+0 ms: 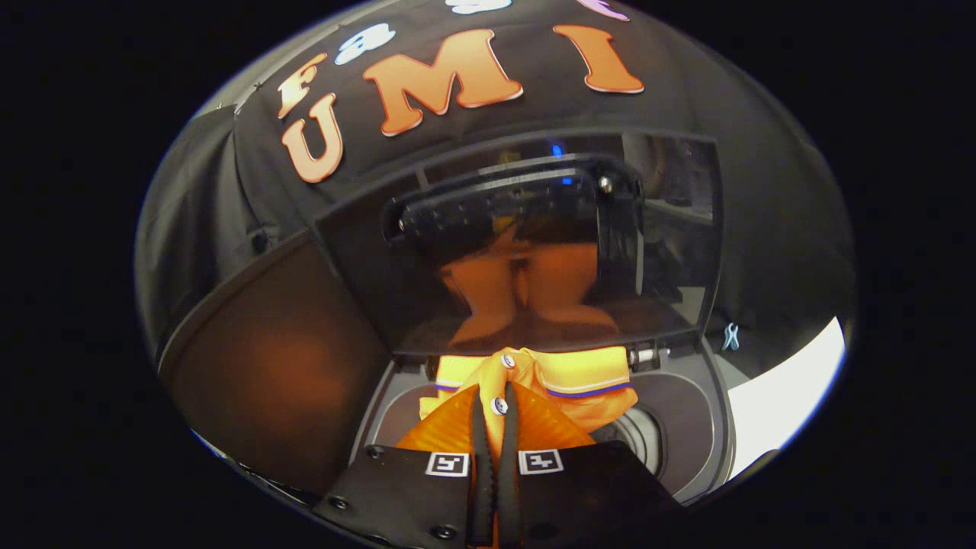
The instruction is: Put the clothes into the washing machine and then close the washing machine lid.
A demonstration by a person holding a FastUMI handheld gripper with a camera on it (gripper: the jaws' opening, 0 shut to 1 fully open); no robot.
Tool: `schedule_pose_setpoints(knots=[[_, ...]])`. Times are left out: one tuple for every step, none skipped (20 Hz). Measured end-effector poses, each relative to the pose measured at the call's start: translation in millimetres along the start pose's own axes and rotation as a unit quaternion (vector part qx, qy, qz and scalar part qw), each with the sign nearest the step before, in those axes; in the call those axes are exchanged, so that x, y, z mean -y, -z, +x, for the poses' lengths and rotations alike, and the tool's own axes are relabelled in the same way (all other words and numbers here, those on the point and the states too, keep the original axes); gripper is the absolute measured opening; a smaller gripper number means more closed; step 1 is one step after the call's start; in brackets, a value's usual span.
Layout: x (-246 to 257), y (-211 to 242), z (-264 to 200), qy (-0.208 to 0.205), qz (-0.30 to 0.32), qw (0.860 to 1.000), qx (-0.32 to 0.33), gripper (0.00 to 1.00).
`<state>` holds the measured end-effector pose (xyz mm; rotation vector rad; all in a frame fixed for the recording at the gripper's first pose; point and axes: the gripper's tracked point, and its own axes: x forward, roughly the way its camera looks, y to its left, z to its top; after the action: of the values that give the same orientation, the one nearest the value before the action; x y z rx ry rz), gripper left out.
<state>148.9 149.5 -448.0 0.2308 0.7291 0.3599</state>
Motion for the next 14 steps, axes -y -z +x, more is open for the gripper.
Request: schedule_pose_setpoints(knots=[[4,12,8,0.006,0.001,1.000,-0.018,0.10],[6,22,14,0.011,0.003,0.999,-0.032,0.10],[10,34,20,0.019,0.001,0.998,-0.052,0.10],[15,47,23,0.028,-0.002,0.997,-0.073,0.10],[17,59,26,0.033,-0.002,0.995,-0.096,0.10],[20,70,30,0.039,0.000,0.993,-0.114,0.10],[22,78,36,0.044,0.002,0.990,-0.131,0.10],[25,87,40,0.050,0.001,0.987,-0.151,0.10],[28,93,45,0.054,0.002,0.985,-0.166,0.10],[30,100,49,0.059,0.004,0.981,-0.183,0.10],[30,106,51,0.064,0.005,0.979,-0.195,0.10],[32,109,58,0.068,0.006,0.977,-0.204,0.10],[35,112,61,0.075,0.006,0.974,-0.212,0.10],[36,116,66,0.079,0.010,0.972,-0.219,0.10]])
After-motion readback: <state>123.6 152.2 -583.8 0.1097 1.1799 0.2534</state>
